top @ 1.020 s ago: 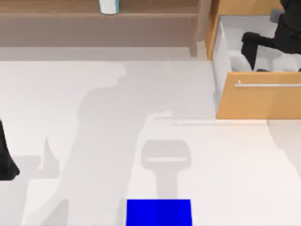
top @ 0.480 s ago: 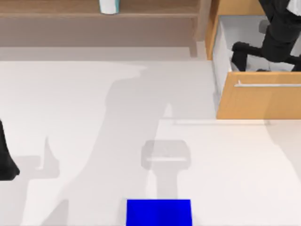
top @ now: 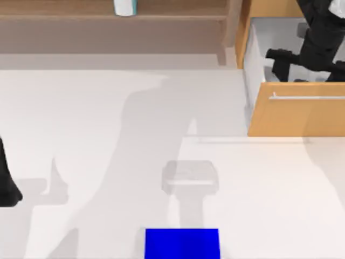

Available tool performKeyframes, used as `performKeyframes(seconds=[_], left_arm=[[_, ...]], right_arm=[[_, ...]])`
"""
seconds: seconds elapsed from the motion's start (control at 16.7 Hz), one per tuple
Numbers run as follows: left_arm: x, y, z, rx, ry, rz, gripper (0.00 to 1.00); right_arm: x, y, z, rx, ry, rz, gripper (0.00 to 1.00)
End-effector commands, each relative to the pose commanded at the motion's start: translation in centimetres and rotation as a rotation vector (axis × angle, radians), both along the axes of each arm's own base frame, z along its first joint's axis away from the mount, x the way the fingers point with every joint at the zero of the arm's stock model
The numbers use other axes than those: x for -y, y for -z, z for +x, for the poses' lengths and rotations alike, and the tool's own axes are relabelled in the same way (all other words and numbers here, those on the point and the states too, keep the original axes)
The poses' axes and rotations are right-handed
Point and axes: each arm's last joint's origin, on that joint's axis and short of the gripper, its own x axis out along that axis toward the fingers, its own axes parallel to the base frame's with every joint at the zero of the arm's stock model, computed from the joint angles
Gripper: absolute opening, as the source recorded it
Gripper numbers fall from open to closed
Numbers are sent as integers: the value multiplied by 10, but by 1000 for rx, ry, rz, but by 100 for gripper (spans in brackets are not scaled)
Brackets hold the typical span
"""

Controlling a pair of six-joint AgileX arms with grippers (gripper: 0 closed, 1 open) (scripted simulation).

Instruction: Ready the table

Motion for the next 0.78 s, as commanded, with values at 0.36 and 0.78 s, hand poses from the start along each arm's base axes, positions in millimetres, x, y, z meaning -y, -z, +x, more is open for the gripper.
performKeyframes(seconds=[0.36,0.78], left_arm=[[0,0,0,0,0,0,100],[0,0,0,0,0,0,100]], right_arm=[[0,0,0,0,0,0,10],[0,0,0,0,0,0,0]])
